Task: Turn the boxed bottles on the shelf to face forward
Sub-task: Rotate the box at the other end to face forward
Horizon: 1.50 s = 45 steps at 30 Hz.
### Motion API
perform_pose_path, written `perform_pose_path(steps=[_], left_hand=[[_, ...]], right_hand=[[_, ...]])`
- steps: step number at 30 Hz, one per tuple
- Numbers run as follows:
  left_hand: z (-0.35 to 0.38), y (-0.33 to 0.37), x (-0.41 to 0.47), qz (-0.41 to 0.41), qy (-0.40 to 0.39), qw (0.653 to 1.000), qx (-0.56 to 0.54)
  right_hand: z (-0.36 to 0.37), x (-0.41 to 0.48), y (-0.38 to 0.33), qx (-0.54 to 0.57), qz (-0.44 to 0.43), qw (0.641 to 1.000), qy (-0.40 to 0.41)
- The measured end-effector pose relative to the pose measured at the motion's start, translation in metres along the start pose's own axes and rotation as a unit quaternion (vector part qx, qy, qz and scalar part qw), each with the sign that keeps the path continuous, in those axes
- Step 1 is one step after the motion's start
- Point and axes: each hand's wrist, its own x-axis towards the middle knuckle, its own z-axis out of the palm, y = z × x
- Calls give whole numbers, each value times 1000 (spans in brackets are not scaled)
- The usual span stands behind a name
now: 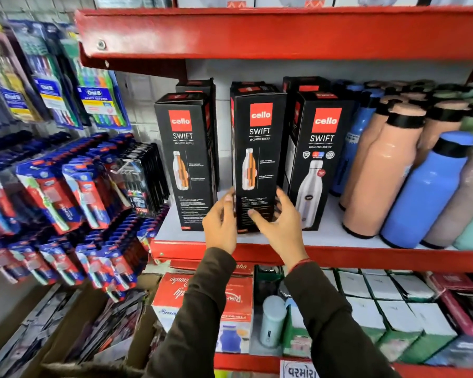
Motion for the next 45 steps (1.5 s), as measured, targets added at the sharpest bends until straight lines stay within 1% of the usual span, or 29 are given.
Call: perform_pose_path(steps=[4, 7, 10, 13, 15, 19, 21, 23, 29, 34, 38, 41, 45], left_hand=[[-1, 11, -9, 12, 33, 999, -40], [-2, 10, -12, 26, 32, 998, -57], [-3, 10, -12, 75, 37, 996, -10], [-4, 9, -5, 120, 36, 991, 53], [-6, 7, 3, 116, 10, 990, 85], [-16, 4, 17, 42, -69, 989, 121], [-23, 4, 20, 42, -112, 987, 111], [-28, 3, 20, 51, -124, 986, 101], [-24, 1, 16, 88, -89, 988, 85], [-17, -5, 18, 90, -51, 990, 99], [-8, -11, 18, 74, -22, 991, 112], [-4, -14, 15, 72, -18, 990, 117], [0, -15, 14, 77, -12, 989, 124]], right_hand=[[4, 7, -8, -31, 16, 999, 25], [6, 7, -10, -43, 10, 998, 54], [6, 5, -12, -27, 1, 997, 68], [3, 4, -14, -11, -3, 998, 61], [-1, 3, -18, -6, -12, 999, 46], [-5, 6, -13, 19, 0, 1000, 1], [-8, 6, -13, 14, -9, 1000, -17], [-9, 6, -14, -6, -14, 999, -31], [-3, 9, -13, -21, -19, 998, -56], [0, 13, -12, -60, -28, 996, -55], [0, 17, -11, -81, -28, 994, -62], [2, 17, -7, -109, -19, 992, -53], [4, 16, -4, -110, -10, 993, -45]])
